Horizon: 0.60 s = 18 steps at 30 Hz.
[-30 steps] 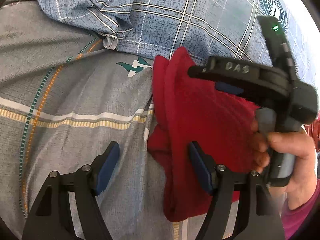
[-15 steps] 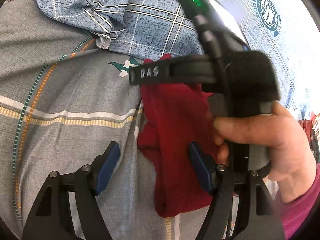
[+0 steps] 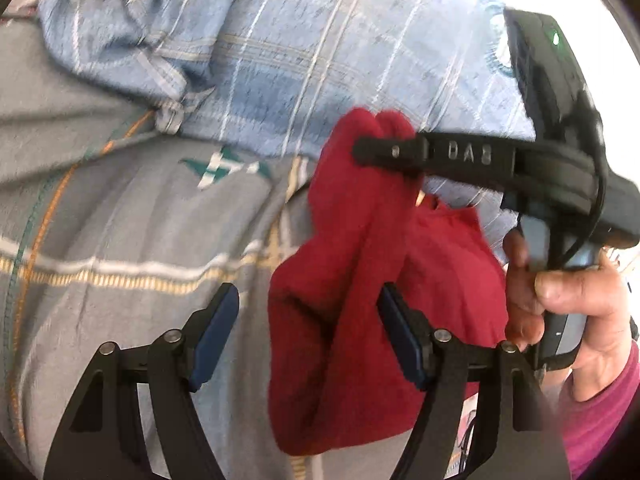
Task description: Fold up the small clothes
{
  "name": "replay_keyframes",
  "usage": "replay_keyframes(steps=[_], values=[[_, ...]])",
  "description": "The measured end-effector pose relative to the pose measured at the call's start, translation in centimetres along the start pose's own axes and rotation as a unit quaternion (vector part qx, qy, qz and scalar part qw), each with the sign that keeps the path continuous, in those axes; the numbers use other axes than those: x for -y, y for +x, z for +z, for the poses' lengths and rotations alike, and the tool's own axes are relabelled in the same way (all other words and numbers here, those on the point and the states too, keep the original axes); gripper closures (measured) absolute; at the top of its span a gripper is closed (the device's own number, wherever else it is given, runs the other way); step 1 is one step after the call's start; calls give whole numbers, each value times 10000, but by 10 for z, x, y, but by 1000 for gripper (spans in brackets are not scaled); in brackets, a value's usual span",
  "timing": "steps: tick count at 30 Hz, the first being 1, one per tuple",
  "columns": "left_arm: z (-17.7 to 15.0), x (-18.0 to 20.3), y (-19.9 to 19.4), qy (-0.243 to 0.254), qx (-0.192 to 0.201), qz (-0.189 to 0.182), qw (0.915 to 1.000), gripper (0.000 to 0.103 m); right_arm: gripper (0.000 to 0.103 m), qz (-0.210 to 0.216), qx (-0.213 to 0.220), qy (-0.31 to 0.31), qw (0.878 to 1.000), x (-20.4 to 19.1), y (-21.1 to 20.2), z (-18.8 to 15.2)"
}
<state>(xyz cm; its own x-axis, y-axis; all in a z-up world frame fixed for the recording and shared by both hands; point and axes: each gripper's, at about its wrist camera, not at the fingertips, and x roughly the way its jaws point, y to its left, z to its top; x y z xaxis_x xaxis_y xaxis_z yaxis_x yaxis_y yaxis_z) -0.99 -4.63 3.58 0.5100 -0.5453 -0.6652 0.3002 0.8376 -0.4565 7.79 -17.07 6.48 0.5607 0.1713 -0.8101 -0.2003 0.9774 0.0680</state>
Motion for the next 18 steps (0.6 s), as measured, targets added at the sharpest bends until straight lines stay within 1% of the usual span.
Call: replay_keyframes(steps=[1,3,5,6,7,8,9,10,11,12,13,15,17,18], values=[[2,4,-1,106,39,-39,9999,35,90,51,4,46,10000,7,-6,-2],[4,10,1,288,36,-130,9995,63,90,95,-13,101,9999,13,-8,-1],[2,16,0,429,3,-237,9988,68,89,115,-34,222,9997,19,-12,-3],[2,19,0,512,14,-277,9983,74,84,174,-57,338,9993,22,-13,-3],[2,22,1,597,7,-319,9977,75,82,268,-110,532,9982,27,-14,-1],[2,26,-1,688,8,-383,9969,77,71,288,-116,668,9973,29,-13,0],[2,28,-2,744,26,-418,9963,78,48,304,-100,755,9966,32,-17,0],[1,30,-4,790,41,-440,9959,79,34,319,-60,824,9961,33,-26,0],[0,32,-5,844,51,-448,9954,79,16,333,-36,833,9960,30,-26,1],[0,33,-5,866,42,-435,9953,79,15,336,-34,804,9962,26,-25,3],[-1,33,-5,862,33,-434,9953,79,16,310,-116,685,9971,19,-21,5],[-1,33,-5,845,24,-443,9954,79,16,214,-327,463,9982,6,-9,9],[-1,33,-6,851,27,-435,9954,79,16,25,-622,323,9975,-5,12,9],[-1,33,-6,854,23,-427,9954,79,21,-19,-726,289,9969,-8,19,8]])
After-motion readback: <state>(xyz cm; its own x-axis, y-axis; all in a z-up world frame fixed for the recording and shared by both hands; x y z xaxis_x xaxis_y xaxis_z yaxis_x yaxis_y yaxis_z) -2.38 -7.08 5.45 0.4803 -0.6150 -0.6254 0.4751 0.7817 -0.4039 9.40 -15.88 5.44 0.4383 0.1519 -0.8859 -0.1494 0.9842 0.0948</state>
